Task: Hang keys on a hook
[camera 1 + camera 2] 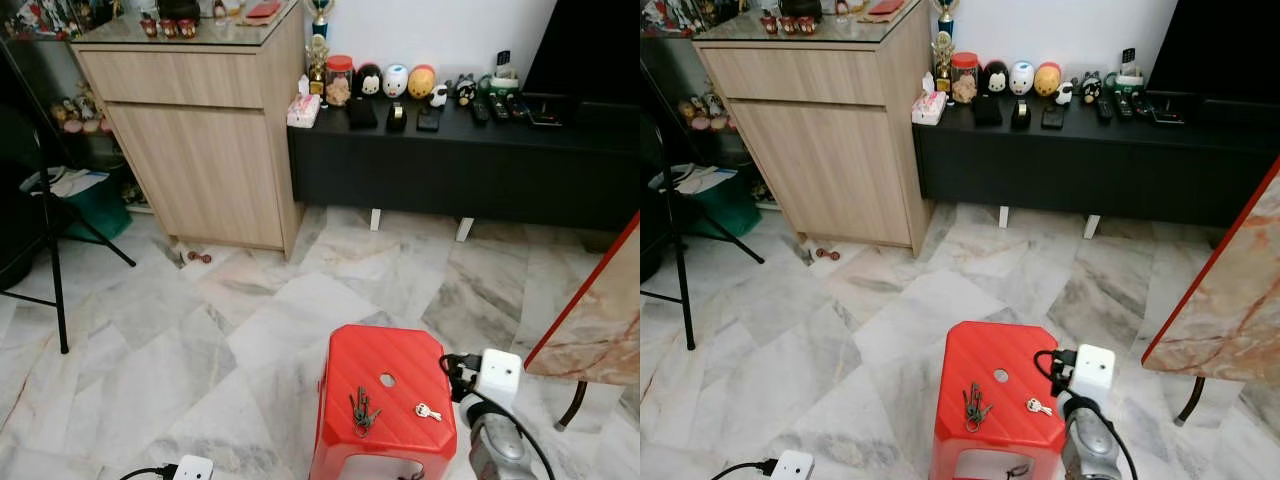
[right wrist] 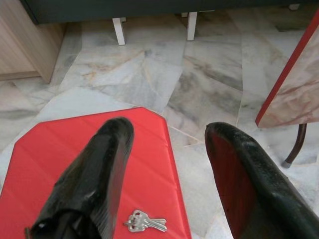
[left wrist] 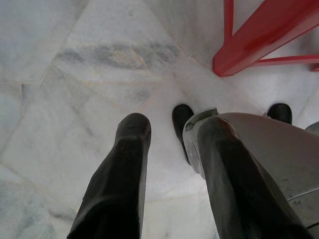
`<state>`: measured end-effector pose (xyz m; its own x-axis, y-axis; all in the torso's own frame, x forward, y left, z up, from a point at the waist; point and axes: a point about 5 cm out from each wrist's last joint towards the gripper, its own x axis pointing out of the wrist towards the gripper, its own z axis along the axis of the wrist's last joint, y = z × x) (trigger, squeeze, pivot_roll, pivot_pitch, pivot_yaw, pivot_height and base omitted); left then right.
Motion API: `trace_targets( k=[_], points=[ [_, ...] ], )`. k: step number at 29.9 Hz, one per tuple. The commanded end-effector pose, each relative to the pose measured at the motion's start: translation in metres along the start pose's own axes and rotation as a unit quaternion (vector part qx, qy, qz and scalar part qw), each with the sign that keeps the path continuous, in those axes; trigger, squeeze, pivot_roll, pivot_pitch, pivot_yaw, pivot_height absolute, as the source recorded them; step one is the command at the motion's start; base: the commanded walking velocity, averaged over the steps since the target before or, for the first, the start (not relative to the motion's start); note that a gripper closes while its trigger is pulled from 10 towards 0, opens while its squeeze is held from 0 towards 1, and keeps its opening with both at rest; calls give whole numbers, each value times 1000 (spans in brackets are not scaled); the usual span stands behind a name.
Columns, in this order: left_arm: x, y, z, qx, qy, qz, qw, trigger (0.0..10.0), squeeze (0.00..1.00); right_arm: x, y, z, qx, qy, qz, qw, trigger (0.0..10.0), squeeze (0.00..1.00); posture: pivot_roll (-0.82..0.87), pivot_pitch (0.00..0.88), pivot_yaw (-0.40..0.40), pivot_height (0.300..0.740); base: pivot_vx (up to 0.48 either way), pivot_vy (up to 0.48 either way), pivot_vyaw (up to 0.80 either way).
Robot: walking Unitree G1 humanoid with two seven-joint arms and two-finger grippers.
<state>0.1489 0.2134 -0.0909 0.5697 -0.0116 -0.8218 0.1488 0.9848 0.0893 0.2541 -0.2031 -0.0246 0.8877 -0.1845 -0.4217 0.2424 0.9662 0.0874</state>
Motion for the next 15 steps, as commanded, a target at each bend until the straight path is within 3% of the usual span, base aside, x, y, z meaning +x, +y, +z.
trace_targets(
  k=[1, 15],
  points=[
    [-1, -1, -4, 9, 10, -2, 1000, 10000, 0, 1, 0, 0, 7, 3, 0, 1000, 10000, 0, 24, 0, -6, 740, 0, 0, 0],
    [0, 1, 2, 11, -3, -6, 1000, 10000, 0, 2, 0, 2, 6, 5, 4, 1000, 10000, 0, 25, 0, -6, 740, 0, 0, 0]
  ],
)
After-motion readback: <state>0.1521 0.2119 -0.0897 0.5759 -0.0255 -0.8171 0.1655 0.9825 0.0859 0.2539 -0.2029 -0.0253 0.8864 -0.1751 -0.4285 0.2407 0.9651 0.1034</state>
